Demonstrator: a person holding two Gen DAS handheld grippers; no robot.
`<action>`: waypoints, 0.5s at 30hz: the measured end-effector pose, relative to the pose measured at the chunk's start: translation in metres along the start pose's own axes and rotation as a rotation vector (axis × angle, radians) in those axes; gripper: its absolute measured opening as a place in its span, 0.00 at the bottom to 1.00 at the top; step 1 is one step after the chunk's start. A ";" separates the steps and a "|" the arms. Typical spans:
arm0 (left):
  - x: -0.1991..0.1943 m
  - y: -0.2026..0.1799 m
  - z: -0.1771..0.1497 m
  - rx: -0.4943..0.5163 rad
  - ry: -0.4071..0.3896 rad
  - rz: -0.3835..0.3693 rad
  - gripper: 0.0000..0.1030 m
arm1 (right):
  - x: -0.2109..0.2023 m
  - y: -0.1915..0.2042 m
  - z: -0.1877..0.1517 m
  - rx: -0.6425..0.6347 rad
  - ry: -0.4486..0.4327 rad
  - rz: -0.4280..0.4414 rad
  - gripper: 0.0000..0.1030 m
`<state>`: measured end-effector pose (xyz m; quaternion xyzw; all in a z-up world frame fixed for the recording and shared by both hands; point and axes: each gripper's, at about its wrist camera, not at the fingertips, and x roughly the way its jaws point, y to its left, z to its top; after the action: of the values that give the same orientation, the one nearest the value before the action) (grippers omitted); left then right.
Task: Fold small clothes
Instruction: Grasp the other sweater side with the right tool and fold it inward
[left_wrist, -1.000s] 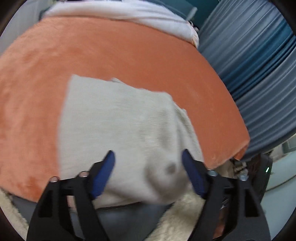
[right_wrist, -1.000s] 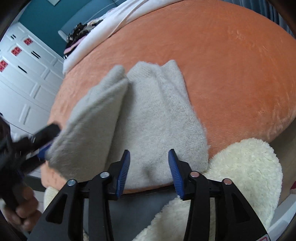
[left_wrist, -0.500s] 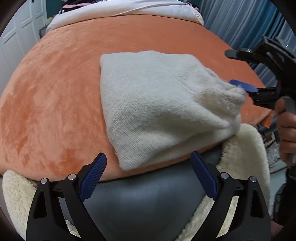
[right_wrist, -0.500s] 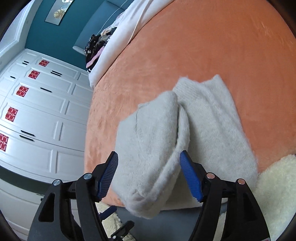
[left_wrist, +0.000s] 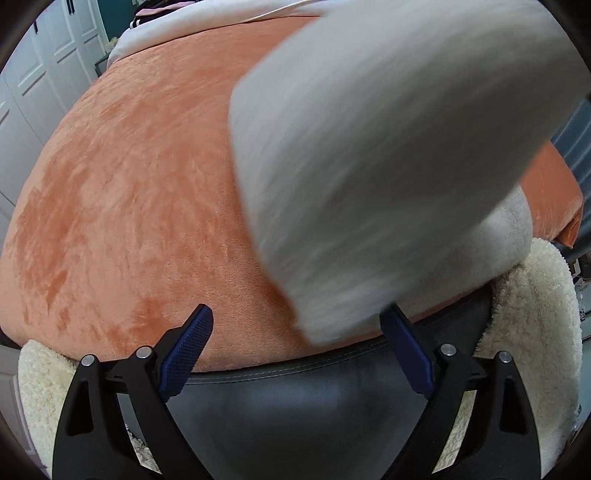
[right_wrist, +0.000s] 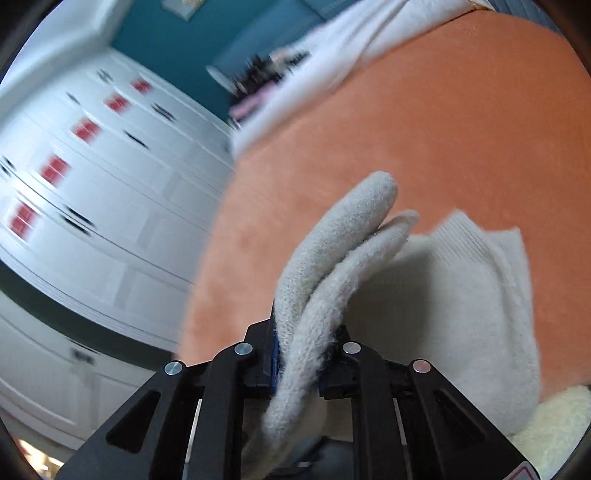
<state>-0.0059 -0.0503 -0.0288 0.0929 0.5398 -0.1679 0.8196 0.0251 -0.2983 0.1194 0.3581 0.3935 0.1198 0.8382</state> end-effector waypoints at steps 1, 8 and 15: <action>0.001 0.000 0.000 -0.006 0.006 -0.003 0.78 | -0.006 -0.014 0.000 0.000 -0.021 -0.061 0.13; 0.016 0.007 -0.001 -0.062 0.071 -0.012 0.73 | 0.044 -0.132 -0.054 0.166 0.156 -0.335 0.17; 0.013 0.003 0.001 -0.050 0.069 0.014 0.73 | 0.034 -0.125 -0.061 0.202 0.118 -0.301 0.38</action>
<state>0.0004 -0.0504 -0.0410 0.0821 0.5710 -0.1454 0.8038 -0.0074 -0.3407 -0.0137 0.3699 0.5012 -0.0262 0.7819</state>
